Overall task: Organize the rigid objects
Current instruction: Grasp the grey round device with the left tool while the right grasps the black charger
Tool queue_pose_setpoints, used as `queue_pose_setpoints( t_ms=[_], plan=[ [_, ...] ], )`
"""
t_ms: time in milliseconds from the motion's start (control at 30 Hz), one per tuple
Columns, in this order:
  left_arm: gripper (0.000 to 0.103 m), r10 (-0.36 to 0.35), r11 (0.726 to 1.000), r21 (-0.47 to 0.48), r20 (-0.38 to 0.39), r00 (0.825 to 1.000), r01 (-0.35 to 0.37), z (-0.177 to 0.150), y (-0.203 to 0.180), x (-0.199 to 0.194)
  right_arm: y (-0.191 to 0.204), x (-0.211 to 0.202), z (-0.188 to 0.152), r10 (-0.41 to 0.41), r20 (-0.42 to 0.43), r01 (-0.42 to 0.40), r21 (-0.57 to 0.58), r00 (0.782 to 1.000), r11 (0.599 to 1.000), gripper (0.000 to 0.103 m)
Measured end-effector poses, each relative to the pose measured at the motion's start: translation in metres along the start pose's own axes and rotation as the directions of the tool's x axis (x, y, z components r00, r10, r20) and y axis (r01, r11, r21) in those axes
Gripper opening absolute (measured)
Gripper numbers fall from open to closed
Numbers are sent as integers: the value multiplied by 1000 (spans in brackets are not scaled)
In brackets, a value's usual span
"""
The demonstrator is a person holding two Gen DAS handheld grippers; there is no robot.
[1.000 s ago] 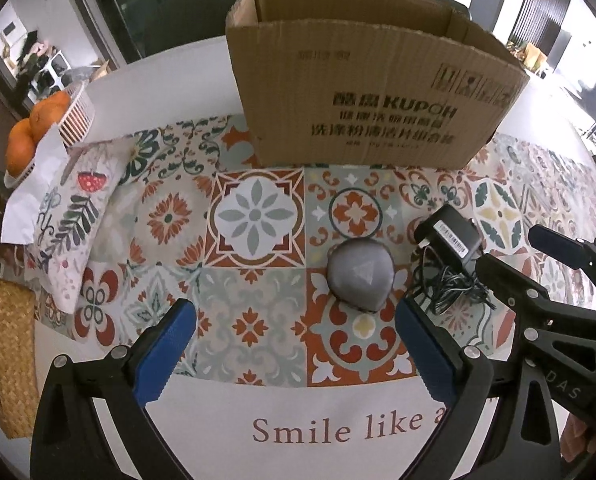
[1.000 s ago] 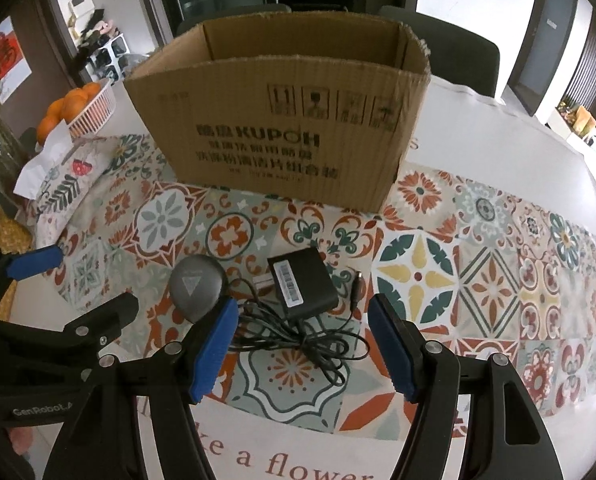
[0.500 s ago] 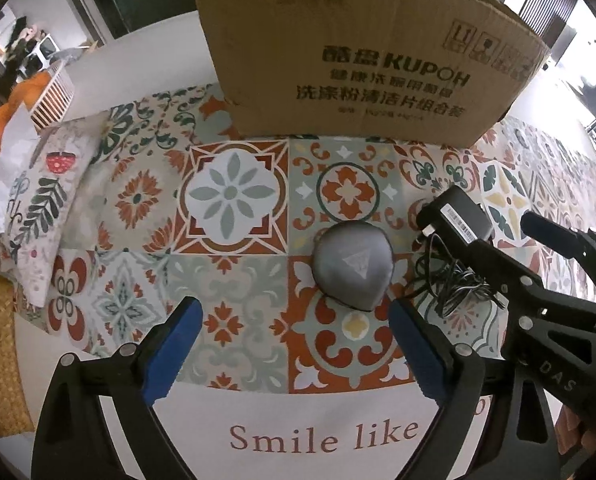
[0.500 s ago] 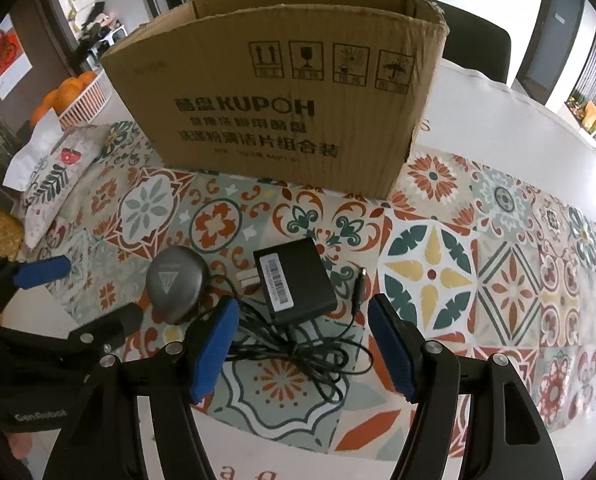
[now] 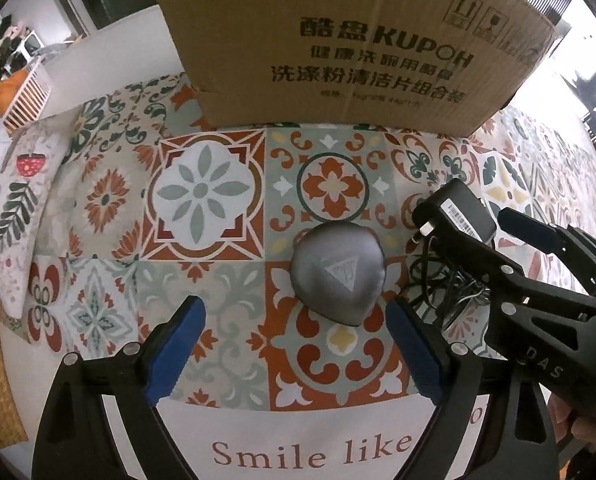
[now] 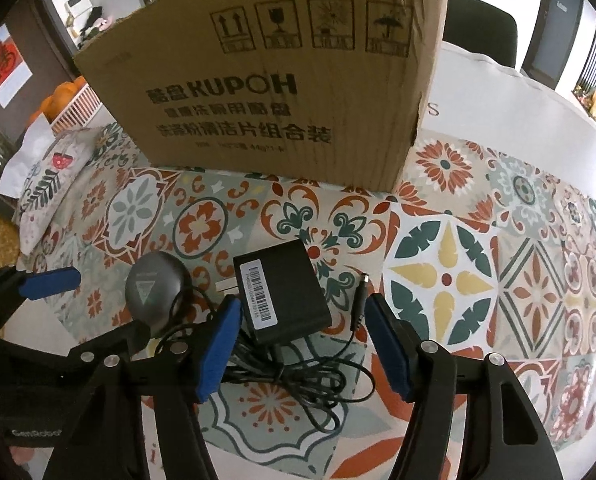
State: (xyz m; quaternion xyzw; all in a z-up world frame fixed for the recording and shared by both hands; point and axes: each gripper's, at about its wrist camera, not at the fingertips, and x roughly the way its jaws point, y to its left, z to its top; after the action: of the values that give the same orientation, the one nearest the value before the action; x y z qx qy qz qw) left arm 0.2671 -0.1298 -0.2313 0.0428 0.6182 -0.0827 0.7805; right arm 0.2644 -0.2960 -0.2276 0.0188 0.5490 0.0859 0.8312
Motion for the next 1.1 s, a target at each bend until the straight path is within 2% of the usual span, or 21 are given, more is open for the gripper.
queue_pose_setpoints(
  t_ms=[433,567,800,900,933,1100],
  plan=[
    [86,-49,999,-3,-17,999,49,16,-3,21,-2,10,5,3,-11,-3,-20,1000,1000,53],
    [85,-51,999,3,-22,998,51,23,-9,29,-1,10,5,-10,-7,9,-32,1000,999,43],
    [73,-54,999,9,-20,998,54,26,-17,40,-4,6,0,-32,-1,32,-20,999,999,43],
    [63,-49,999,20,-8,999,49,26,-19,38,-5,5,-2,-37,-3,37,-6,999,999,43],
    [56,-59,998,21,-2,998,60,26,-20,37,-5,4,-3,-39,-4,39,0,999,999,43],
    [55,-74,997,27,7,997,74,21,-18,33,-4,-1,-8,-48,-2,48,37,999,998,43]
  ],
)
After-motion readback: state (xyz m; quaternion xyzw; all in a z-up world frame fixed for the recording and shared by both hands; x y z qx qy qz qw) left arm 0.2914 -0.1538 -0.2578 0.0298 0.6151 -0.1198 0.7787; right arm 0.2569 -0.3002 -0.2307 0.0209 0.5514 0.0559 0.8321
